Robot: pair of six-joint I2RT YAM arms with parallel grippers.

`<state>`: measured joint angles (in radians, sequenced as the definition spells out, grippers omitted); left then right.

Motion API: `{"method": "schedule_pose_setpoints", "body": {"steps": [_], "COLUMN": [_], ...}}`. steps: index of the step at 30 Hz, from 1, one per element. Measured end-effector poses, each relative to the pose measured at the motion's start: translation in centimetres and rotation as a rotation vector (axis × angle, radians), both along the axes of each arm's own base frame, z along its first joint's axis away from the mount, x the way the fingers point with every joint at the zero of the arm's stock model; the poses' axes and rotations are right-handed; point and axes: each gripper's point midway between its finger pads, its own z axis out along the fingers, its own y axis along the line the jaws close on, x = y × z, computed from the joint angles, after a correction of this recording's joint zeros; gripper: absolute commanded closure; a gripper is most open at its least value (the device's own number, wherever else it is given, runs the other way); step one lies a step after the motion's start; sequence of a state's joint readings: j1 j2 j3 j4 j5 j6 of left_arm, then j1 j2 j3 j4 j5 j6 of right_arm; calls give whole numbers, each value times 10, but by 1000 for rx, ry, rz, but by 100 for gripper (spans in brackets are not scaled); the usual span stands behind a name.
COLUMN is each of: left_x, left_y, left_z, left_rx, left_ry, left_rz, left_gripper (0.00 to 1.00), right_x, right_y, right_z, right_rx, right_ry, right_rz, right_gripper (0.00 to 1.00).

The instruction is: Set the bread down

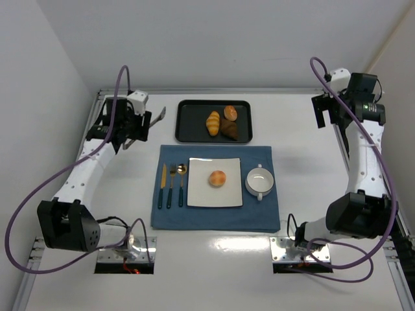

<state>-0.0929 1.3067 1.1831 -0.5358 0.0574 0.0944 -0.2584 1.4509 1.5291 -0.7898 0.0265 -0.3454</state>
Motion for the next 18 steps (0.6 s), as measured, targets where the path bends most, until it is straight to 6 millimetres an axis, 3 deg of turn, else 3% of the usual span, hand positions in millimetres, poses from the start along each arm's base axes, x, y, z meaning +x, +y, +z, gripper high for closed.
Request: {"method": "schedule_pose_setpoints", "body": {"steps": [3,7,12,18], "left_x": [11,30,56,69], "left_y": [32,56,61,62], "left_z": [-10,-32,-73,-118], "left_rx": [17,20,10,26], "left_ry": [-23,-28,12,86], "left_rz": [116,217,256,262], "left_gripper": [42,42,43,43], "right_x": [1,4,12,14], "right_y": [-1,-1,-4,-5], "right_z": [2,5,3,-6], "right_rx": [-1,-1,0,2], "right_ry": [-4,-9,-4,23], "right_rz": [0,-1,-2,-6], "right_gripper": [0,0,0,0]}}
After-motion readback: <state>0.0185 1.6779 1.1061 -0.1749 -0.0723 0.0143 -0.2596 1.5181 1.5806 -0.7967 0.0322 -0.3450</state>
